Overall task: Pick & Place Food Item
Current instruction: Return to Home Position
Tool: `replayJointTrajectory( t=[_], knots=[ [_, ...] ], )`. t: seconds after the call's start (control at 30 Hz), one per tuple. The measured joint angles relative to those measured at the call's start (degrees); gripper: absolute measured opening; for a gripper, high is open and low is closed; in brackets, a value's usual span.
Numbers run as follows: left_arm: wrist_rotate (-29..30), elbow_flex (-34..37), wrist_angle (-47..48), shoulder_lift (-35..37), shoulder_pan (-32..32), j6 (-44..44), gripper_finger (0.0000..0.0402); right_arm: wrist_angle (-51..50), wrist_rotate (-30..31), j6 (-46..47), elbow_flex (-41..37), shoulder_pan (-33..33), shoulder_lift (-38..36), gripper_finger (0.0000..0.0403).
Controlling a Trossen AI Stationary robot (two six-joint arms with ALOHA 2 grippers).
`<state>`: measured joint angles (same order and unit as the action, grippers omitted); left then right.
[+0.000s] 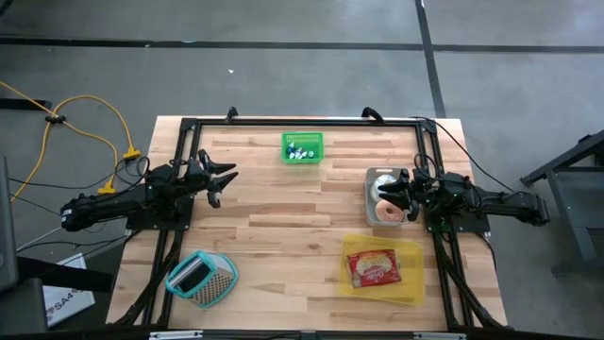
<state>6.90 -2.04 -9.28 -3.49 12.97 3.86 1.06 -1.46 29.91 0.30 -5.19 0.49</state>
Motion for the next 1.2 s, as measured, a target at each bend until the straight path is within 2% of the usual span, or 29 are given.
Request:
replayJointTrajectory(
  t=[0.23, 0.53, 1.2],
  knots=[
    [0.59, 0.00, 0.02, 0.00, -1.13, -0.19, 0.0122, 0.00, -0.02, 0.02, 0.00, -0.02, 0.00, 0.0140],
    [0.72, 0.65, -0.42, 0.49, -1.25, -11.43, 0.0122, 0.00, 0.00, 0.01, 0.01, 0.00, 0.00, 0.0140],
    [0.70, 1.53, 0.24, 0.94, -1.27, -12.00, 0.0122, 0.00, -0.02, 0.00, 0.00, 0.00, 0.00, 0.0140]
  ],
)
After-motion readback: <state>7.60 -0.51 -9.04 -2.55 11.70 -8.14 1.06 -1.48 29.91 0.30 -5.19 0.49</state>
